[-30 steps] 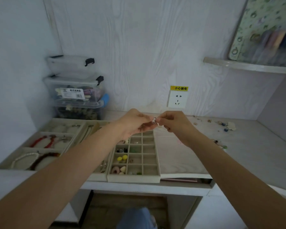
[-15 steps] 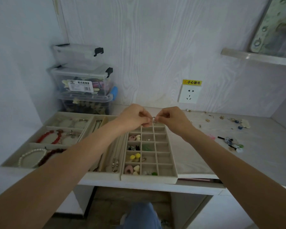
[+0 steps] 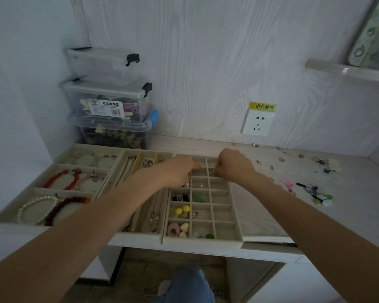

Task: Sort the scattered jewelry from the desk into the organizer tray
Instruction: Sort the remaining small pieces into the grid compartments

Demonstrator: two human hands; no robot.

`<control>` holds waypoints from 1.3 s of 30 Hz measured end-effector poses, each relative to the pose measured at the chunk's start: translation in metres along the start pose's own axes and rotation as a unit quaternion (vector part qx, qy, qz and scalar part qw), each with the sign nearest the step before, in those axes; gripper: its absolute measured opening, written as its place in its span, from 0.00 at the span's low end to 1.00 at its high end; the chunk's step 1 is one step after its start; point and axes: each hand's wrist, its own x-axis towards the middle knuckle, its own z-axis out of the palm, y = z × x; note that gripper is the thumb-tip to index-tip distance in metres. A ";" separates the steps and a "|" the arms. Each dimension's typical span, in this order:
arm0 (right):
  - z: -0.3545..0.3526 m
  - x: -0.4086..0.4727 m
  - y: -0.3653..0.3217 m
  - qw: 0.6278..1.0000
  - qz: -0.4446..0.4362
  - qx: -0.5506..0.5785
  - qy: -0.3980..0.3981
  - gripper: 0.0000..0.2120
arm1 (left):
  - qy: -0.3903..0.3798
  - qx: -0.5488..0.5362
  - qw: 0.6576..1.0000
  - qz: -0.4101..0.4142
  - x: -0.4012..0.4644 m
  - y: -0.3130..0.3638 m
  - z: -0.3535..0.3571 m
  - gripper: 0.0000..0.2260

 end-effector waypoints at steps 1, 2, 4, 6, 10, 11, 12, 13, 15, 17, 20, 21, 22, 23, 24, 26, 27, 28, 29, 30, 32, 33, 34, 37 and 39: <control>0.001 0.000 -0.001 1.000 0.000 -0.006 -0.004 0.10 | -0.003 0.000 1.000 -0.001 0.000 0.000 0.000 0.23; 0.002 0.000 -0.002 1.000 -0.001 -0.011 -0.006 0.10 | -0.004 0.000 1.000 -0.003 0.001 0.000 0.000 0.23; 0.001 0.000 -0.004 1.000 -0.004 -0.021 -0.009 0.11 | -0.005 0.003 1.000 -0.005 0.000 0.000 -0.001 0.22; 0.000 -0.001 -0.006 1.000 -0.006 -0.029 -0.009 0.10 | -0.005 0.000 1.000 -0.009 0.000 0.000 -0.001 0.22; -0.003 -0.004 -0.009 0.999 -0.009 -0.041 -0.003 0.10 | 0.003 -0.007 1.000 -0.014 0.001 0.002 -0.001 0.21; -0.002 -0.004 -0.010 0.999 -0.007 -0.040 -0.007 0.09 | 0.003 -0.007 1.000 -0.015 0.001 0.002 -0.001 0.21; -0.002 -0.003 -0.009 0.999 -0.004 -0.038 -0.012 0.09 | 0.003 -0.007 1.000 -0.016 0.001 0.002 -0.001 0.21; -0.003 -0.002 -0.008 0.999 -0.002 -0.032 -0.020 0.08 | 0.004 -0.007 1.000 -0.017 0.002 0.002 0.000 0.21; -0.008 -0.001 -0.005 1.000 0.000 0.001 -0.028 0.11 | 0.006 -0.009 1.000 -0.021 0.003 0.001 0.001 0.21; -0.018 -0.001 0.001 0.998 -0.016 0.057 -0.036 0.11 | 0.010 -0.009 1.000 -0.024 0.005 0.001 0.001 0.21; -0.033 -0.008 0.009 0.976 -0.023 0.200 -0.086 0.10 | 0.020 -0.004 1.000 -0.023 0.005 0.005 0.001 0.22; -0.037 -0.009 0.011 0.955 -0.009 0.274 -0.116 0.11 | 0.024 0.000 0.999 -0.024 0.005 0.006 0.001 0.22; -0.039 -0.009 0.013 0.926 0.006 0.349 -0.142 0.11 | 0.029 0.005 0.999 -0.023 0.005 0.008 0.000 0.22; -0.040 -0.009 0.015 0.897 0.016 0.412 -0.160 0.12 | 0.033 0.012 0.999 -0.023 0.005 0.009 0.000 0.23; -0.041 -0.007 0.018 0.873 0.020 0.455 -0.171 0.12 | 0.035 0.019 0.999 -0.024 0.005 0.009 0.000 0.23; -0.040 -0.007 0.021 0.849 0.012 0.497 -0.180 0.11 | 0.036 0.028 0.999 -0.026 0.006 0.010 0.000 0.23; -0.038 -0.006 0.022 0.843 0.003 0.507 -0.178 0.10 | 0.037 0.032 0.998 -0.026 0.007 0.010 0.000 0.23; -0.036 -0.007 0.023 0.840 -0.004 0.515 -0.173 0.10 | 0.038 0.032 0.998 -0.026 0.008 0.010 0.000 0.22; -0.033 -0.008 0.025 0.838 -0.007 0.521 -0.162 0.09 | 0.039 0.030 0.998 -0.026 0.008 0.010 0.001 0.22; -0.030 -0.008 0.027 0.840 -0.010 0.522 -0.146 0.08 | 0.041 0.027 0.998 -0.027 0.009 0.010 0.001 0.22; -0.027 -0.011 0.030 0.855 -0.013 0.507 -0.109 0.05 | 0.042 0.022 0.998 -0.028 0.009 0.010 0.002 0.21; -0.026 -0.013 0.031 0.868 -0.014 0.488 -0.089 0.04 | 0.042 0.019 0.999 -0.028 0.009 0.010 0.002 0.21; -0.025 -0.013 0.032 0.886 -0.014 0.458 -0.066 0.04 | 0.043 0.016 0.999 -0.028 0.009 0.010 0.002 0.21; -0.021 -0.012 0.032 0.931 -0.024 0.364 0.000 0.02 | 0.047 0.009 0.999 -0.021 0.008 0.011 0.000 0.21; -0.017 -0.009 0.032 0.949 -0.028 0.314 0.023 0.02 | 0.046 0.006 0.999 -0.021 0.009 0.011 0.001 0.21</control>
